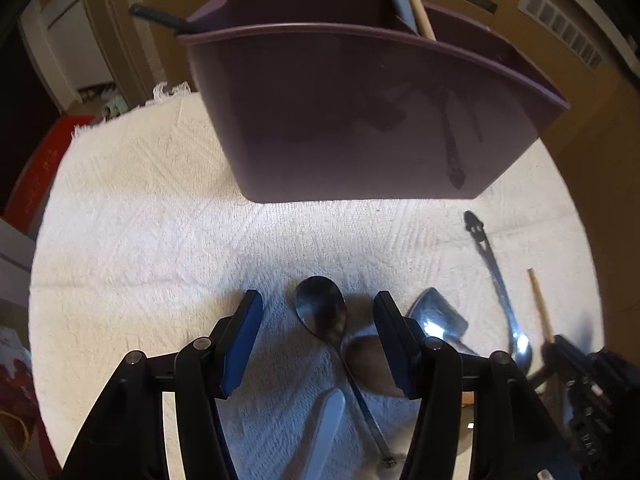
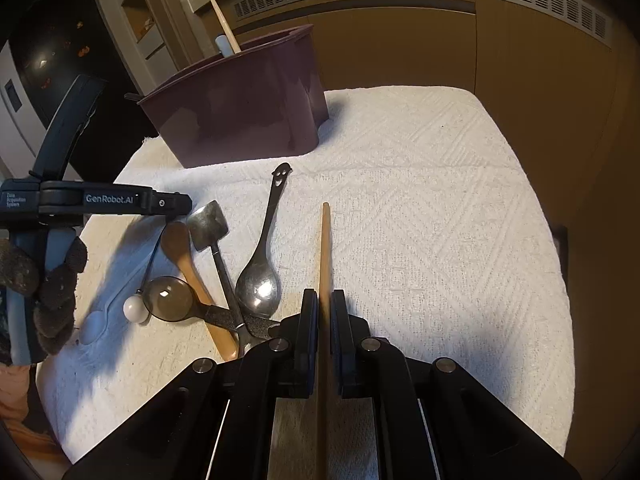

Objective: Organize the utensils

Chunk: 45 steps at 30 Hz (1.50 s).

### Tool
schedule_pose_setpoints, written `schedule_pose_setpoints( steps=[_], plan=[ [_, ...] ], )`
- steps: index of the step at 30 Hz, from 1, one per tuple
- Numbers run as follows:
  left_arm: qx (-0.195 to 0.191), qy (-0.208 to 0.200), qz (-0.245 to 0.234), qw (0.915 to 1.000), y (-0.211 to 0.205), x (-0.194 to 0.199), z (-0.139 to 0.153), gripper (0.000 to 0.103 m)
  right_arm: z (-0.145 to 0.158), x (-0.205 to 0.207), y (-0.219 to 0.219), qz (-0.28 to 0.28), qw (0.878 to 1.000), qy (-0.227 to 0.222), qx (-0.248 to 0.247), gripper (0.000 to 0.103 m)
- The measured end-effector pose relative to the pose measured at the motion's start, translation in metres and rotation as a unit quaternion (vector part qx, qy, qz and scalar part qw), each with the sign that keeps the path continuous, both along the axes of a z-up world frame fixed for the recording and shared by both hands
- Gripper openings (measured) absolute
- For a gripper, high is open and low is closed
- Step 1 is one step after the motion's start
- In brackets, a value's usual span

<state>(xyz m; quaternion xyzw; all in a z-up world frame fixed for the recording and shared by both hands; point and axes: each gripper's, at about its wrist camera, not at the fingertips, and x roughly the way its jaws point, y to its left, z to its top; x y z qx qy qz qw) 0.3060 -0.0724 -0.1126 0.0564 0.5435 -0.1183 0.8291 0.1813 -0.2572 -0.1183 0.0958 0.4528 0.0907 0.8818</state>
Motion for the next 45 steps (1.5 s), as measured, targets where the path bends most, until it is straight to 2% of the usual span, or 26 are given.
schedule_pose_setpoints(
  steps=[2, 4, 6, 12, 20, 24, 29, 34, 39, 41, 45],
  plan=[
    [0.007, -0.011, -0.009, 0.9999, -0.004, -0.001, -0.001, 0.054, -0.001, 0.002, 0.001, 0.001, 1.0, -0.001, 0.002, 0.009],
    [0.006, -0.017, -0.013, 0.9998, -0.005, -0.001, 0.0, 0.047, -0.001, 0.001, 0.0, 0.001, 1.0, -0.003, 0.005, 0.009],
    [0.002, -0.023, -0.02, 0.9995, -0.007, -0.004, 0.001, 0.024, -0.001, 0.001, 0.0, 0.001, 1.0, -0.003, 0.009, 0.01],
    [0.006, -0.059, -0.039, 0.9975, -0.008, -0.024, 0.01, 0.024, -0.001, 0.001, 0.003, 0.006, 1.0, -0.004, 0.007, 0.014],
    [-0.035, -0.137, -0.027, 0.9895, 0.026, -0.076, 0.066, 0.024, 0.017, 0.0, 0.006, 0.014, 0.999, -0.009, -0.028, 0.015],
    [-0.046, -0.159, -0.022, 0.9859, 0.04, -0.098, 0.08, 0.024, 0.019, 0.012, 0.005, 0.013, 0.999, 0.012, -0.028, 0.018],
    [-0.07, -0.165, -0.011, 0.9837, 0.052, -0.106, 0.086, 0.023, 0.013, 0.03, 0.016, 0.014, 0.998, 0.022, -0.05, 0.018],
    [-0.077, -0.162, -0.005, 0.9838, 0.065, -0.112, 0.087, 0.024, 0.001, 0.05, 0.03, 0.001, 0.993, 0.038, -0.114, 0.018],
    [-0.083, -0.163, -0.003, 0.9832, 0.072, -0.117, 0.087, 0.024, 0.0, 0.05, 0.034, 0.001, 0.991, 0.038, -0.126, 0.016],
    [-0.086, -0.162, -0.003, 0.9831, 0.073, -0.118, 0.087, 0.024, 0.002, 0.049, 0.037, 0.008, 0.991, 0.042, -0.13, 0.005],
    [-0.085, -0.164, -0.008, 0.9828, 0.074, -0.124, 0.09, 0.023, 0.014, 0.036, 0.035, 0.007, 0.994, 0.034, -0.102, 0.005]
  ],
)
